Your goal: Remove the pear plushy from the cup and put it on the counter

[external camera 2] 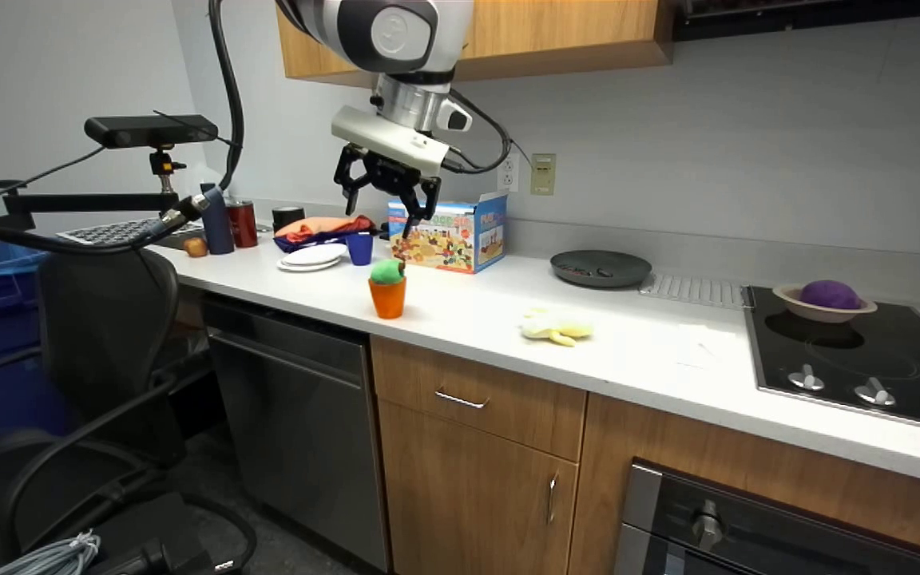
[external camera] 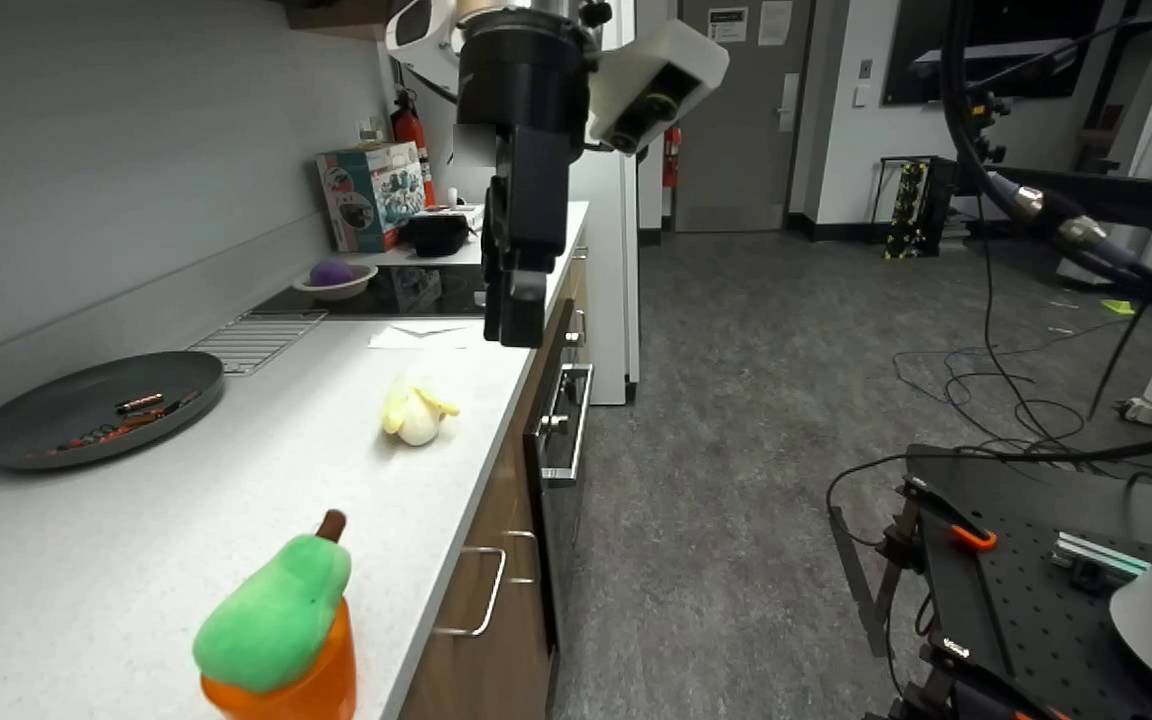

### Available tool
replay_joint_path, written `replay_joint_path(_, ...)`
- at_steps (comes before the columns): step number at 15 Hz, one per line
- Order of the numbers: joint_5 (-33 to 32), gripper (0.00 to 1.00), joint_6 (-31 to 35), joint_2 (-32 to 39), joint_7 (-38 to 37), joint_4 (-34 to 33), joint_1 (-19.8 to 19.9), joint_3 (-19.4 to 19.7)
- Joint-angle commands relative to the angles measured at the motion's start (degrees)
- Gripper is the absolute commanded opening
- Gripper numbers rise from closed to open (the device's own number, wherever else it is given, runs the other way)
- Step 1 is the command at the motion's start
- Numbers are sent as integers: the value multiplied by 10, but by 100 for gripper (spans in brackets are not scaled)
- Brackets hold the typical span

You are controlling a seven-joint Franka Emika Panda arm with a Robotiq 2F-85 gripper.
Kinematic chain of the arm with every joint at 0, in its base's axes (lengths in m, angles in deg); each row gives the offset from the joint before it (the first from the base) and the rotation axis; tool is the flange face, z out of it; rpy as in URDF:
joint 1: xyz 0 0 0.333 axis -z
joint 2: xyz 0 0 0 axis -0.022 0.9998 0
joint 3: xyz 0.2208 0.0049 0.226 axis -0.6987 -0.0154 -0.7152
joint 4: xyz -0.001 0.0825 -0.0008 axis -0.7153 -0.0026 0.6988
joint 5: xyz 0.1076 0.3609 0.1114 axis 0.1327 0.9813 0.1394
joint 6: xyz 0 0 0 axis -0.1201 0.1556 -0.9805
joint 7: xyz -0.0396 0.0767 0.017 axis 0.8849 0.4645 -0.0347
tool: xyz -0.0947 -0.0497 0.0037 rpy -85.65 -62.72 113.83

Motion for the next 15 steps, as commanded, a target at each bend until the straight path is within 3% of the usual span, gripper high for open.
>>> replay_joint_path(1,-14,100,19,56,-12,-47,-2,-14)
replay_joint_path(8,-61,100,48,192,-18,-163,-20,-65)
replay_joint_path(15,-166,100,12,214,-43,-211,-30,-84)
